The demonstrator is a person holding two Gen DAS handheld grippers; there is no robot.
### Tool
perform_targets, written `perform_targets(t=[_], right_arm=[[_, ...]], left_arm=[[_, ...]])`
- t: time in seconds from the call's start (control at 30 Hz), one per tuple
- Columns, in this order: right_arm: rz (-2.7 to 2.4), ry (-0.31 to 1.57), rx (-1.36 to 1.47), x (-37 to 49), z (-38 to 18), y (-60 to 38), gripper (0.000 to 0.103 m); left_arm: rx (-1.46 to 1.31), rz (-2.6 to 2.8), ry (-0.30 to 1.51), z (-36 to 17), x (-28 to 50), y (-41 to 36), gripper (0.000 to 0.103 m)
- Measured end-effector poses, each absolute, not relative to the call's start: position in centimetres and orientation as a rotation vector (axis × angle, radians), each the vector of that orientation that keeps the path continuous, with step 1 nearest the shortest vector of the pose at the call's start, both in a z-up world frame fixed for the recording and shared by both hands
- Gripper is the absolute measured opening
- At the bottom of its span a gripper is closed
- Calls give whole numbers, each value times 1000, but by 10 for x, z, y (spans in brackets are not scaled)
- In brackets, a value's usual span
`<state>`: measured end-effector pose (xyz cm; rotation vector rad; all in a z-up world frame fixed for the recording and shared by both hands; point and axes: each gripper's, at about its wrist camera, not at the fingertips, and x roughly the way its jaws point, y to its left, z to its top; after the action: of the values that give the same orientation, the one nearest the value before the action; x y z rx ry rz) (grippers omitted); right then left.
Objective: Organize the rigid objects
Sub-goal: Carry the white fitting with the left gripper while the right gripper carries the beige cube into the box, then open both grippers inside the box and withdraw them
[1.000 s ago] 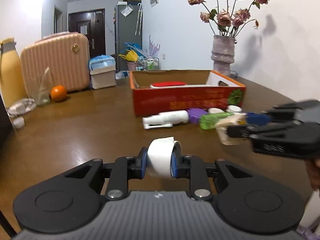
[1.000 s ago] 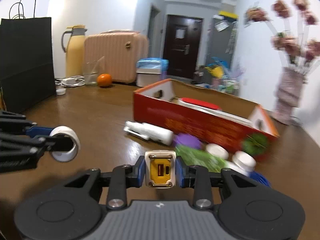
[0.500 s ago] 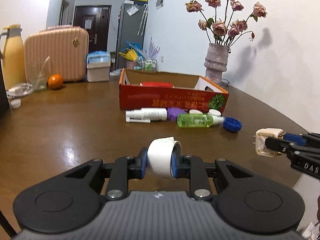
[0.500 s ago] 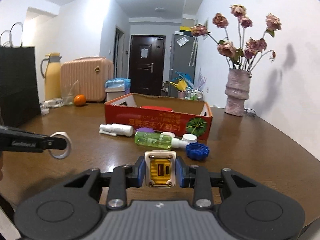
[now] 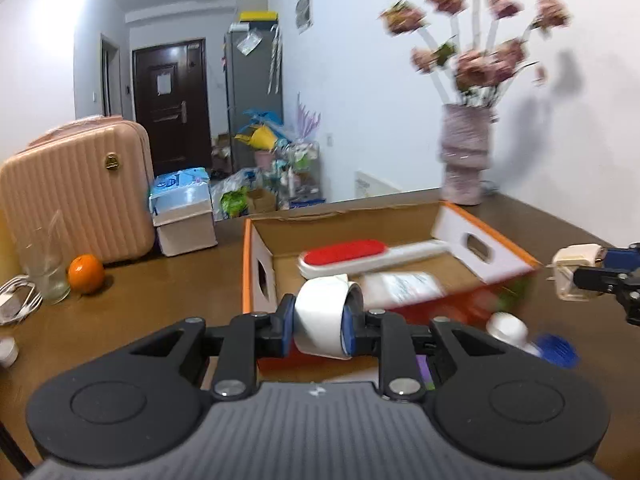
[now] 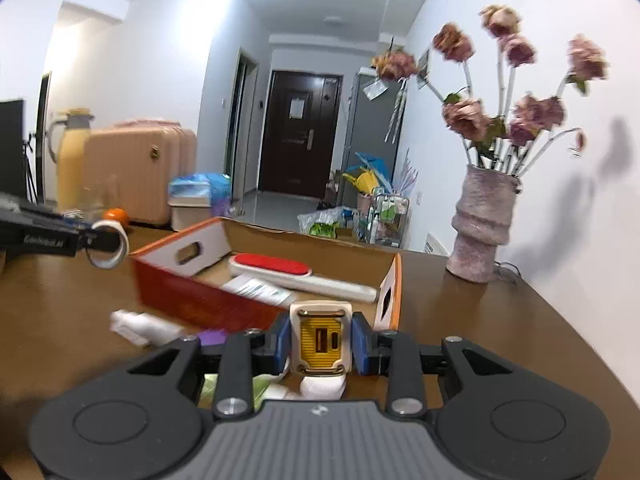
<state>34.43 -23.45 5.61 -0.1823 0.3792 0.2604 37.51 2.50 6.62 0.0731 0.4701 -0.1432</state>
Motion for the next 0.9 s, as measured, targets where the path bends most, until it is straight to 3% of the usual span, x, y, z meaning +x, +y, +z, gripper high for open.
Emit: perform_targets(t=[0.23, 0.43, 0.57, 0.67, 0.7, 0.73, 0.9], right_arm=[[303, 546, -287, 478, 45, -218, 31], [262, 631, -489, 563, 16, -191, 31], [313, 689, -632, 587, -5, -174, 36], [356, 665, -624, 582, -2, -173, 55], [376, 657, -597, 580, 1, -175, 63], [385, 654, -568, 581, 5, -178, 65], [359, 638, -543, 582, 22, -187, 65]], left_arm=[[41, -144, 641, 51, 515, 34, 23], [103, -119, 756, 29, 579, 27, 24], [103, -125, 803, 18, 592, 27, 45], [106, -134, 783, 19, 590, 27, 58], [105, -139, 778, 20, 589, 27, 59], [102, -138, 775, 21, 589, 27, 59], [101, -127, 769, 28, 586, 26, 65]])
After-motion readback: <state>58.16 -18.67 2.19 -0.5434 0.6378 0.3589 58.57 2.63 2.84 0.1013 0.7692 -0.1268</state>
